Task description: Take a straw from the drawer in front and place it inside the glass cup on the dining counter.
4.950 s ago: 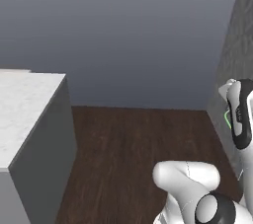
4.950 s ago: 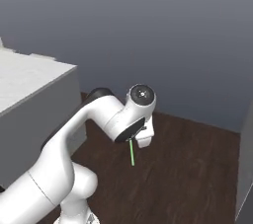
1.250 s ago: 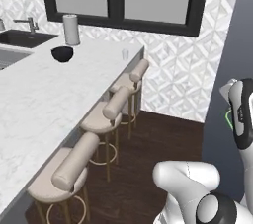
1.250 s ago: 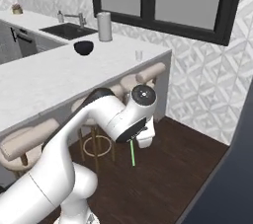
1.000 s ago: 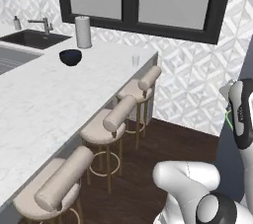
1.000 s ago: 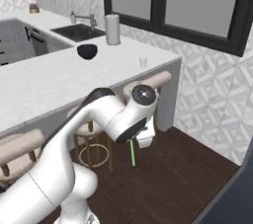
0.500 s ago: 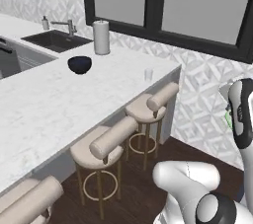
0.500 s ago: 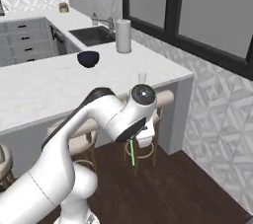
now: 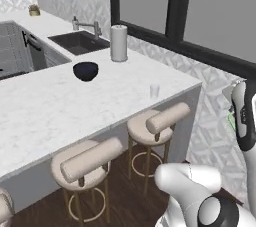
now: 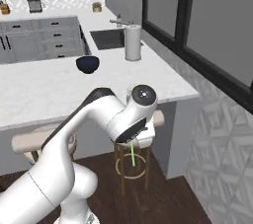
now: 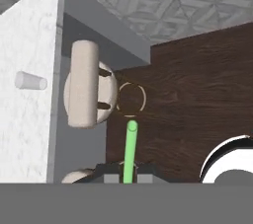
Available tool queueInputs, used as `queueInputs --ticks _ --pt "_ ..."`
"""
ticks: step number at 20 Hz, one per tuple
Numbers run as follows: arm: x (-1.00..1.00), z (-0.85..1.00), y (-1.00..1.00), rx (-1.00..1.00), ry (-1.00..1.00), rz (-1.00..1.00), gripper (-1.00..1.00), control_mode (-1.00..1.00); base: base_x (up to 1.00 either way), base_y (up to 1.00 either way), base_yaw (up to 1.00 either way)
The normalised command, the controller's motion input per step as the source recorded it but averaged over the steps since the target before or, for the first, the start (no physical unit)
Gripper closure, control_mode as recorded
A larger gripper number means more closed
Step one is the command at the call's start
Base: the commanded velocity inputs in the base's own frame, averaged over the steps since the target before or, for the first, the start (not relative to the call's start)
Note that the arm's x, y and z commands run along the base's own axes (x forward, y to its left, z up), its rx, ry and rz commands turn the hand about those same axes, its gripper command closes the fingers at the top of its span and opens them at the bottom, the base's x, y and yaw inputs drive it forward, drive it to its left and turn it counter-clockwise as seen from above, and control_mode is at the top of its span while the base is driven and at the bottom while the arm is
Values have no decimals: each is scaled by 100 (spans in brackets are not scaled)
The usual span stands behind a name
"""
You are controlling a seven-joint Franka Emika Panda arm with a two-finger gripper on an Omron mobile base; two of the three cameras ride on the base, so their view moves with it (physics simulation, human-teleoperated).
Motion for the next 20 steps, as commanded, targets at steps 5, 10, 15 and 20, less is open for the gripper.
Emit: queueInputs --ticks 5,10,15,20 --pt "0 0 0 0 0 0 100 100 48 -68 51" --pt "0 0 0 0 0 0 100 100 38 -67 52" --pt "0 0 0 0 0 0 100 100 39 -62 50" --pt "0 0 0 0 0 0 100 100 52 -37 42"
